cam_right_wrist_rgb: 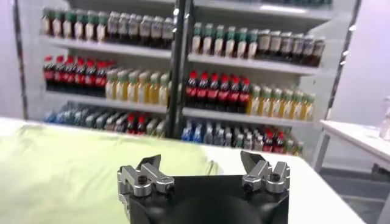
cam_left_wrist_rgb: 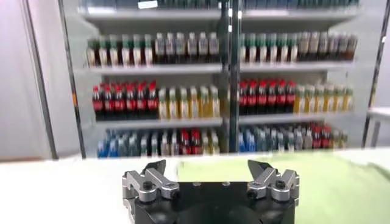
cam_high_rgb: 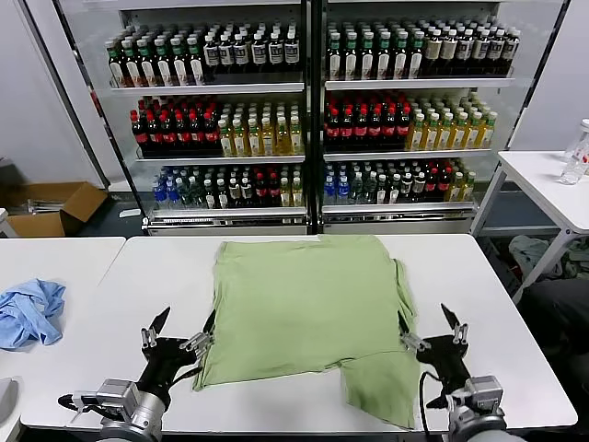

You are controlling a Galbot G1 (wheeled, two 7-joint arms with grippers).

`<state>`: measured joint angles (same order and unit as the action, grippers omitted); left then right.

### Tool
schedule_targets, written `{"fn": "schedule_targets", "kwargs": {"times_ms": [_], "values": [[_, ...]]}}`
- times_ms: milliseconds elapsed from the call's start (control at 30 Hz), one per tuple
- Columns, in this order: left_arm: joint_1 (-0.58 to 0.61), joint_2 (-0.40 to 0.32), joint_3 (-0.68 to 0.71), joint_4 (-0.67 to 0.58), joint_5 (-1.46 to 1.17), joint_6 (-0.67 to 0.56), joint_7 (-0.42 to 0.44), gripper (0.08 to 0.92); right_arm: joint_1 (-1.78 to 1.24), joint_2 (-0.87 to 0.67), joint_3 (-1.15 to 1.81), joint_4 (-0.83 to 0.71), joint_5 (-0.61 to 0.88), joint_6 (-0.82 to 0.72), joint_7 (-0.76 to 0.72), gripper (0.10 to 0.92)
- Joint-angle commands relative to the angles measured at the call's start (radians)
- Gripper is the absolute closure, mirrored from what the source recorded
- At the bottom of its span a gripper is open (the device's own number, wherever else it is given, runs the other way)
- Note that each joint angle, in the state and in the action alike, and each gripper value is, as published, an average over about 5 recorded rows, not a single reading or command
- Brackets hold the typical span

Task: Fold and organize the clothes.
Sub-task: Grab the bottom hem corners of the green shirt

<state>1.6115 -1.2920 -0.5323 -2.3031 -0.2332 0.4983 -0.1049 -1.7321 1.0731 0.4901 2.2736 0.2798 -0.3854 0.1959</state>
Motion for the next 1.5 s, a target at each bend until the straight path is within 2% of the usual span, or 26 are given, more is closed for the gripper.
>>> {"fn": "schedule_targets", "kwargs": {"times_ms": [33, 367, 467, 667, 933, 1233, 1400, 1500], "values": [[0.034, 0.027, 0.020, 0.031, 0.036, 0.081, -0.020, 0.177, -0.154, -0.024, -0.011, 0.018, -0.017, -0.068, -0.003, 0.203], [-0.030, 0.045, 0.084, 0.139, -0.031, 0.080, -0.113, 0.186, -0.138, -0.005, -0.007, -0.023, 0.052, -0.113, 0.005, 0.203], [-0.026, 0.047, 0.091, 0.159, -0.038, 0.080, -0.129, 0.241, -0.137, -0.006, -0.012, -0.034, 0.073, -0.122, 0.003, 0.203], [-0.011, 0.057, 0.112, 0.184, -0.065, 0.081, -0.129, 0.414, -0.106, -0.008, -0.033, -0.062, 0.124, -0.135, 0.002, 0.232], [-0.028, 0.071, 0.123, 0.257, -0.076, 0.083, -0.146, 0.647, -0.090, -0.018, -0.046, -0.070, 0.190, -0.149, 0.001, 0.457], [-0.016, 0.072, 0.109, 0.221, -0.184, 0.079, -0.120, 0.890, -0.052, -0.036, -0.034, -0.032, 0.238, -0.105, -0.008, 0.700], [-0.046, 0.080, 0.065, 0.173, -0.309, 0.027, -0.097, 0.915, 0.016, -0.072, 0.013, 0.018, 0.258, -0.038, -0.005, 0.847], [-0.070, 0.094, 0.021, 0.143, -0.406, 0.003, -0.068, 0.915, 0.068, -0.103, 0.042, 0.028, 0.289, -0.014, 0.000, 0.908]]}}
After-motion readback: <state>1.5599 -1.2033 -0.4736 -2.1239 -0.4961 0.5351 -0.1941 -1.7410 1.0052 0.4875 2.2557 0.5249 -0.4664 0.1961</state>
